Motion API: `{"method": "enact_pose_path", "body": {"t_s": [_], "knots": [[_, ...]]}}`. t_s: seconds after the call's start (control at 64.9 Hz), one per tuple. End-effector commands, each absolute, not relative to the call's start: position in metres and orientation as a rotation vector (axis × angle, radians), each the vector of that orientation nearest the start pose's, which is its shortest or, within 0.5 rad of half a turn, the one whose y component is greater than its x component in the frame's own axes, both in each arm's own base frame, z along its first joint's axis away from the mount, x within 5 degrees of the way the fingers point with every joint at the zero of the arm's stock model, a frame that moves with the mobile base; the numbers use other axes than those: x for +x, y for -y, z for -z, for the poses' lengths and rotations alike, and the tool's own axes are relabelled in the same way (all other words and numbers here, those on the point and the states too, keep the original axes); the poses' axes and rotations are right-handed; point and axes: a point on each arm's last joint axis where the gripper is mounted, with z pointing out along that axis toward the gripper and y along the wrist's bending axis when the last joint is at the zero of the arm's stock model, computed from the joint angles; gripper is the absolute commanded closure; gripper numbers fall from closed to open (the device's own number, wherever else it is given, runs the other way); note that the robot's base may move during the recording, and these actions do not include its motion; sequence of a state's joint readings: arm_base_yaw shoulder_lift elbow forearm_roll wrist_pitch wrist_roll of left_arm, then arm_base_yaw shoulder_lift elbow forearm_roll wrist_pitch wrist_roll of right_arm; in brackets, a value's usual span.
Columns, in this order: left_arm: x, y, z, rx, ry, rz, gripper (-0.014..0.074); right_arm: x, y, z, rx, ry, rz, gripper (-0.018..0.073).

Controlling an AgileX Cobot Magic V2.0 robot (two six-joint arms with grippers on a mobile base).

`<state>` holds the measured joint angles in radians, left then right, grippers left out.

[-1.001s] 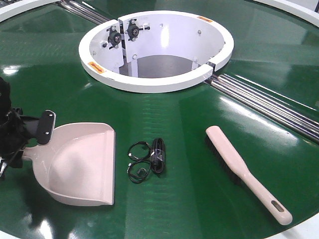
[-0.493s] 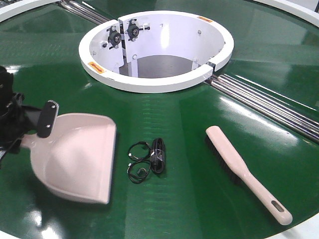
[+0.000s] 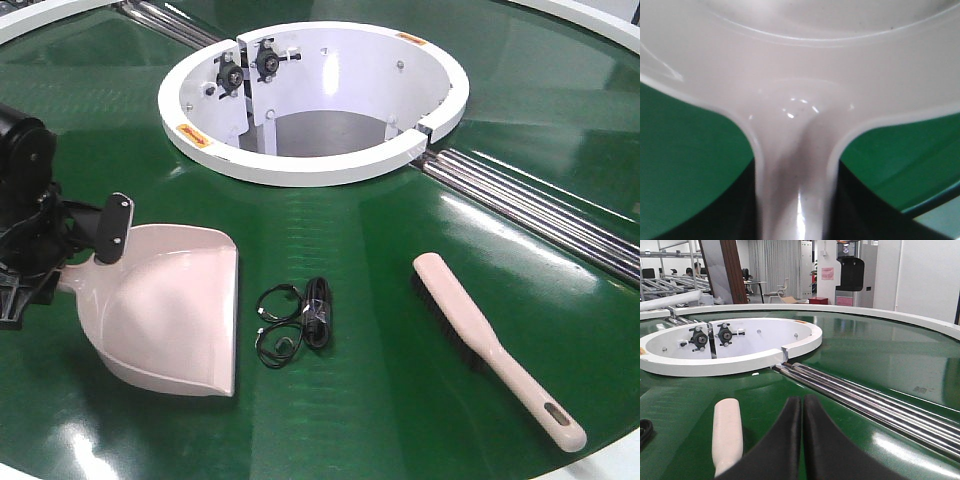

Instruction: Clean and inspect green conveyor with broom and dustpan

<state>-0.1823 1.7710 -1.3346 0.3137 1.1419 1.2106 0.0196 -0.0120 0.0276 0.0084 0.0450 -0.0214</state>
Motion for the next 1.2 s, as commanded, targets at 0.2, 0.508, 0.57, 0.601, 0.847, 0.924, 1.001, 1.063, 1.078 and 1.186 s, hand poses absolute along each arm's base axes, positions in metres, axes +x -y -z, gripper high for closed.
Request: {"method": "enact_pose_path", "body": {"t_s": [0.2,0.508,0.57,0.601,0.847,0.924,1.001,1.063,1.078,1.186], "knots": [[0.349,0.049,-0.246,2.217,-2.259,-0.549,0.0604,0.056,-0.001,-0.206,-0.023,-1.467,0.004,0.0568],[0.347,0.046,-0.25,2.223,-2.278,-0.59,0.0604,0.056,-0.001,-0.206,-0.023,-1.468,0.004,0.0568],[0.347,0.045,-0.25,2.226,-2.285,-0.587,0.0604,0.056,-0.001,-0.206,-0.023,-1.468,0.004,0.0568],[0.347,0.045,-0.25,2.225,-2.283,-0.588,0.0604,0.056,-0.001,-0.206,-0.023,-1.468,0.004,0.0568],[0.347,0.045,-0.25,2.226,-2.283,-0.588,0.0603,0.056,-0.001,-0.206,-0.023,-1.468,0.004,0.0568],[0.347,0.045,-0.25,2.226,-2.283,-0.588,0.0603,0.056,-0.001,-0.206,-0.023,-1.468,0.004,0.0568],[0.347,0.045,-0.25,2.226,-2.283,-0.588,0.0603,0.056,-0.001,-0.206,-0.023,-1.468,0.004,0.0568],[0.347,0.045,-0.25,2.226,-2.283,-0.588,0.0603,0.056,-0.001,-0.206,-0.023,-1.468,0.004,0.0568],[0.347,0.045,-0.25,2.226,-2.283,-0.588,0.0603,0.056,-0.001,-0.206,-0.023,-1.468,0.004,0.0568],[0.347,0.045,-0.25,2.226,-2.283,-0.588,0.0603,0.056,-0.001,-0.206,-0.023,-1.468,0.004,0.0568]]}}
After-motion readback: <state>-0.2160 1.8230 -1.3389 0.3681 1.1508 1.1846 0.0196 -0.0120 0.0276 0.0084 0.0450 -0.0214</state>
